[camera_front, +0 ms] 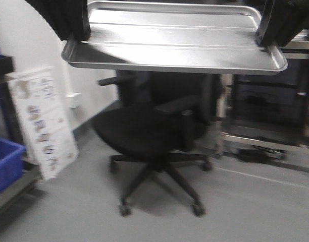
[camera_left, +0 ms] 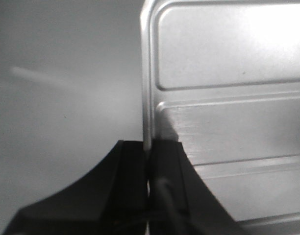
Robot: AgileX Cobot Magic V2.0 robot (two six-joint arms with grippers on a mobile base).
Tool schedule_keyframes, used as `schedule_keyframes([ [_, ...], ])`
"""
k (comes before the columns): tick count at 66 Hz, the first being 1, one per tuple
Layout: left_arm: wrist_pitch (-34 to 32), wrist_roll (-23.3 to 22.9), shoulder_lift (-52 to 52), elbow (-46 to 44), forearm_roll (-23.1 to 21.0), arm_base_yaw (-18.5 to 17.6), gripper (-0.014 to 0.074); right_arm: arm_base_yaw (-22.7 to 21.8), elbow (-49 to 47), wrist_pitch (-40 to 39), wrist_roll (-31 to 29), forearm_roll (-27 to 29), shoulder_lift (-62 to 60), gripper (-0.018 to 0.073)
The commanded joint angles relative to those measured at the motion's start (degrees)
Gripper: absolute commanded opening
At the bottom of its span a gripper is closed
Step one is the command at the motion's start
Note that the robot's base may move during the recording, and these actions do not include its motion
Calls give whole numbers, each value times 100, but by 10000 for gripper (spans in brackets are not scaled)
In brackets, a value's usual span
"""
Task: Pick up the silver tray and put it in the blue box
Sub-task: 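Carry the tray with both grippers while driving to the blue bin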
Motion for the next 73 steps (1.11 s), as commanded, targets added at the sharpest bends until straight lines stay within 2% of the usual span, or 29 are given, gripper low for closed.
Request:
schedule_keyframes([
  [1, 19, 72, -226, -126, 218, -18, -105, -40, -226, -269, -69, -182, -194, 58],
  [73, 19, 72, -226, -126, 218, -18, -105, -40, -226, -269, -69, -182, -194, 58],
])
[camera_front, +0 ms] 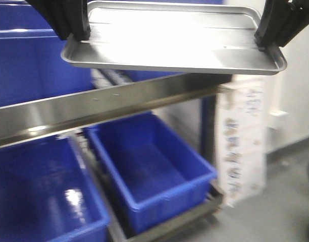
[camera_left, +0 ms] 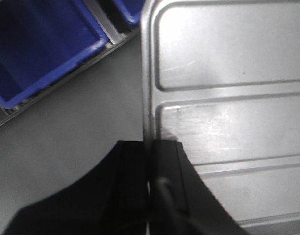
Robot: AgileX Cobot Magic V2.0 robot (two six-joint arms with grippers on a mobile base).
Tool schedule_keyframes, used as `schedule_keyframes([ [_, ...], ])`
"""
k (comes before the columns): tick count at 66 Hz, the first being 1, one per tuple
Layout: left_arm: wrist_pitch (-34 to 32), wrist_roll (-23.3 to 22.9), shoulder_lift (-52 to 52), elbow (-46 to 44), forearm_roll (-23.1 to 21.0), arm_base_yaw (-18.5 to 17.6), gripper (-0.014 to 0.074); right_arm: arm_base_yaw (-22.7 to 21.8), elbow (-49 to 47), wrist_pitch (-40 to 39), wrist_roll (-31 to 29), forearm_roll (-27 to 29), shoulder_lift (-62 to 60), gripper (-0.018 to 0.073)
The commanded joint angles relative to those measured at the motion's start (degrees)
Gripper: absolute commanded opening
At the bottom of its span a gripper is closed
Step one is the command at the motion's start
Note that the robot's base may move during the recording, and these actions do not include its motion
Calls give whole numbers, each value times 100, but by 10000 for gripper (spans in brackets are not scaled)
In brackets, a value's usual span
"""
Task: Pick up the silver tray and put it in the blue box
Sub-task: 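Carry the tray with both grippers while driving to the blue bin, then lower the held tray with both grippers into the blue bin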
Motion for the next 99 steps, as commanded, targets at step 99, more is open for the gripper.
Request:
schedule_keyframes([
  [99, 19, 72, -226, -126, 228, -18, -105, -40, -226, -269, -69, -182, -194, 58],
])
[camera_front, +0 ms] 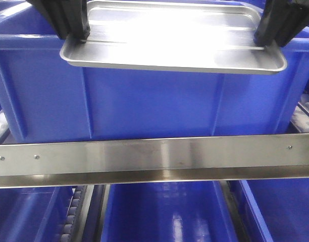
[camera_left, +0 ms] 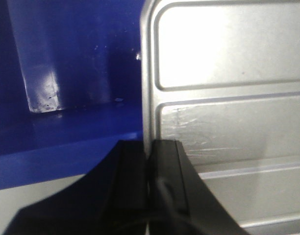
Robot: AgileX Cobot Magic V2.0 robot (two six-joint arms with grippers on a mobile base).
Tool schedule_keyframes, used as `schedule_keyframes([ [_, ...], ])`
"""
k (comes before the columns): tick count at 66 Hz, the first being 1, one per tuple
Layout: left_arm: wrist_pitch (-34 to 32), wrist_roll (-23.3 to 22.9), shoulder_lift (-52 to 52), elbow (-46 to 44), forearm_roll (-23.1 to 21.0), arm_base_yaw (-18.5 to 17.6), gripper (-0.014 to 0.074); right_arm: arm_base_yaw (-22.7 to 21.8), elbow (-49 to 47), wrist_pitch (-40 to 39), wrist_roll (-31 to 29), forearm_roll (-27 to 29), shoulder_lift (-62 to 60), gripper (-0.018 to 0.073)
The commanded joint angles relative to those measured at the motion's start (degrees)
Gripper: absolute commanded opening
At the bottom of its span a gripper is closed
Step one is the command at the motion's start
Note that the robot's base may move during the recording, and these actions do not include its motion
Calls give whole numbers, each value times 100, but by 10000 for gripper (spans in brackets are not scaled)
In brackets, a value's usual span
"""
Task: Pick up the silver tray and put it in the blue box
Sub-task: 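Lower the held tray with both grippers into the blue bin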
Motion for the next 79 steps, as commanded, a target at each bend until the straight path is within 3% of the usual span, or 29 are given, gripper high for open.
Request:
schedule_keyframes([
  [1, 19, 72, -226, -126, 228, -18, -105, -40, -226, -269, -69, -182, -194, 58],
  [79, -254, 72, -226, -126, 262, -18, -105, -40, -226, -254, -69, -182, -194, 58],
])
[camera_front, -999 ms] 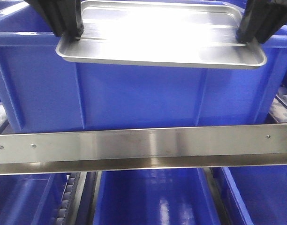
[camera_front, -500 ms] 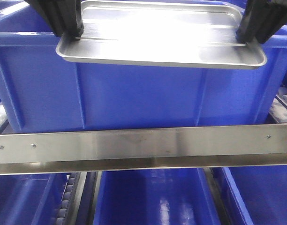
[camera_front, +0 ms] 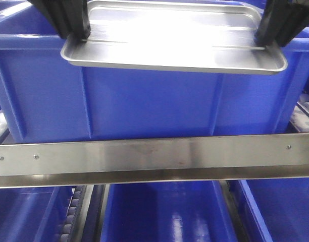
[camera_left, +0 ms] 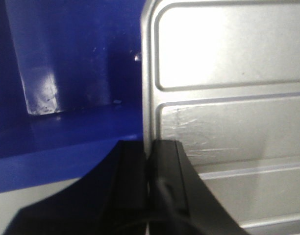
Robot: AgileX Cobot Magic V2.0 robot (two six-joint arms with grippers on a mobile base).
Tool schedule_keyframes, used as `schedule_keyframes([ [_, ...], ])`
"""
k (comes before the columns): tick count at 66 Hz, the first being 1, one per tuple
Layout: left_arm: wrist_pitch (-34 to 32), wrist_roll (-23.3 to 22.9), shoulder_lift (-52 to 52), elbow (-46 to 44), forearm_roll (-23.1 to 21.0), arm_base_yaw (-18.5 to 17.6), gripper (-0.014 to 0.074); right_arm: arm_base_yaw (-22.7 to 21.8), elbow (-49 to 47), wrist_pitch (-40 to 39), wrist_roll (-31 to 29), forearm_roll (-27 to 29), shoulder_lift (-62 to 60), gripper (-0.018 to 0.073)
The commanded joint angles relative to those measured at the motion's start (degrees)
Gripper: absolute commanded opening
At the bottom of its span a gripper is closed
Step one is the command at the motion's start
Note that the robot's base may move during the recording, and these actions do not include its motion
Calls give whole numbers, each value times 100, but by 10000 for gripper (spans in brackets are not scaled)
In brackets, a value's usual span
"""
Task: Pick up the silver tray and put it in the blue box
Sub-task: 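Lower the held tray with both grippers into the blue bin, then open both grippers to release the tray and raise them out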
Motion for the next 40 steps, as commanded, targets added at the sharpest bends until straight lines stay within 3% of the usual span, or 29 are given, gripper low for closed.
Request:
schedule_keyframes([
  [1, -156, 72, -226, -139, 251, -18, -105, -40, -231, -254, -69, -177, -205, 58],
  [12, -48, 171, -226, -426, 251, -18, -105, -40, -456, -174, -69, -177, -322, 58],
  [23, -94, 431, -226, -1043, 310, -18, -105, -40, -1259, -32, -139, -181, -358, 58],
  [34, -589, 430, -201, -1468, 828, 19, -105, -40, -2044, -71, -325, -183, -195, 58],
  [40, -927, 430, -93, -1584, 901, 154, -105, -47, -2548, -83, -325, -209, 140, 58],
])
